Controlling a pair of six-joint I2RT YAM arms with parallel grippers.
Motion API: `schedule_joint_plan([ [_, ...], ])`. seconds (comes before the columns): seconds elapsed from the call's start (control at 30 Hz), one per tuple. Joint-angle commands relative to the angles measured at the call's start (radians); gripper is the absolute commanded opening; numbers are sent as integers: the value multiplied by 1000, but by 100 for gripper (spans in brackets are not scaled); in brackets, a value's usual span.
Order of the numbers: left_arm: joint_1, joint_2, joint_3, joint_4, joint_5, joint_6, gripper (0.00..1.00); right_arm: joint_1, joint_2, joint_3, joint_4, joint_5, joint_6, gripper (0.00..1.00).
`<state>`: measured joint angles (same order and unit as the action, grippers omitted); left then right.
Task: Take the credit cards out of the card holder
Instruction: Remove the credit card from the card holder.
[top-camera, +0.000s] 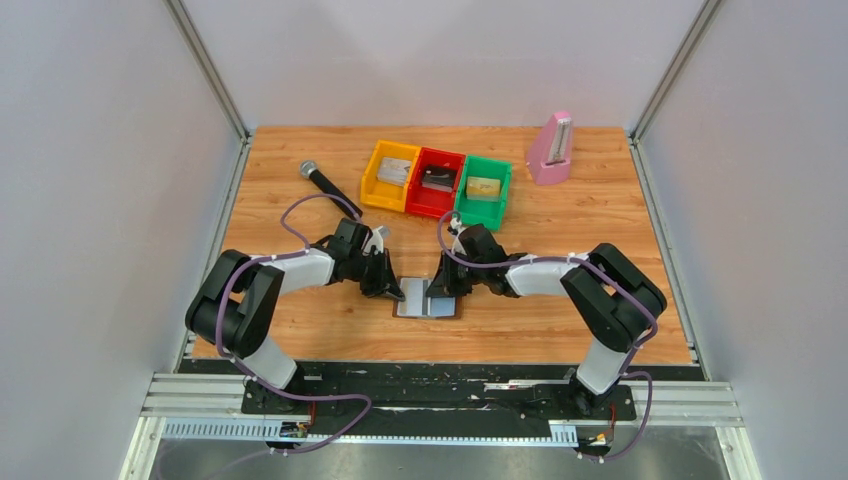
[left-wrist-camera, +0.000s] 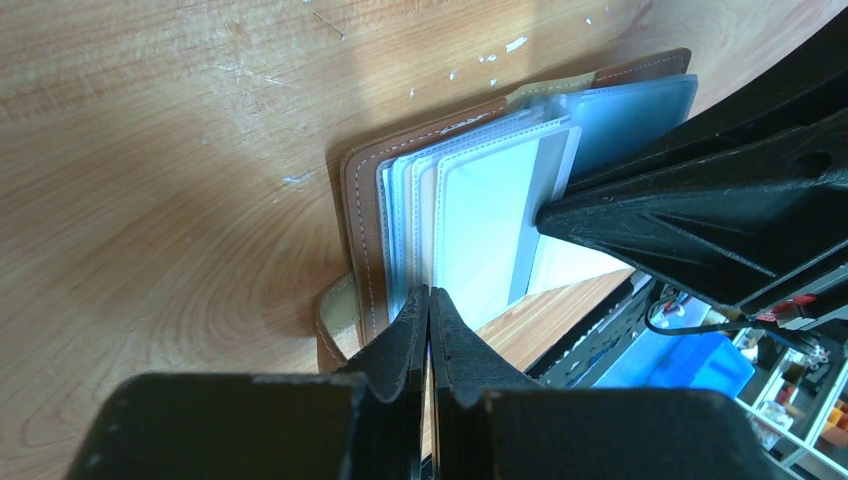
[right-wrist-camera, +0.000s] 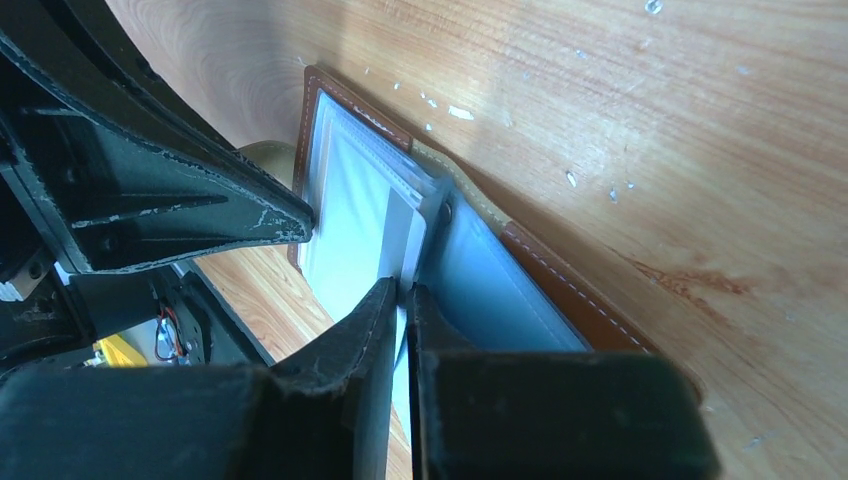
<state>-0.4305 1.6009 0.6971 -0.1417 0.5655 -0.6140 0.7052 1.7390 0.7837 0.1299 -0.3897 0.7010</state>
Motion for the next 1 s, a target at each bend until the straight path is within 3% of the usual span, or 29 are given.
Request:
schedule_joint_plan([
  [0.0,-1,27,5,-54,-82,48,7,-13,-21,-21,36,-49,-21,5],
  [0.13,-1,27,4,-55,-82,48,7,-16,-15,-31,68,-76,-16,1],
  [0.23,0,26,3,-55,-82,47,7,-16,-19,-36,78,-83,-15,12],
  [0.3,-1,27,3,-51,-80,46,7,-18,-17,-34,80,-89,-17,1],
  [0.33,0,28,3,-50,-80,45,7,-18,-16,-34,81,-91,-18,0],
  [0.97,-1,40,2,-50,-84,45,7,-78,-74,-83,82,-163,-11,0],
])
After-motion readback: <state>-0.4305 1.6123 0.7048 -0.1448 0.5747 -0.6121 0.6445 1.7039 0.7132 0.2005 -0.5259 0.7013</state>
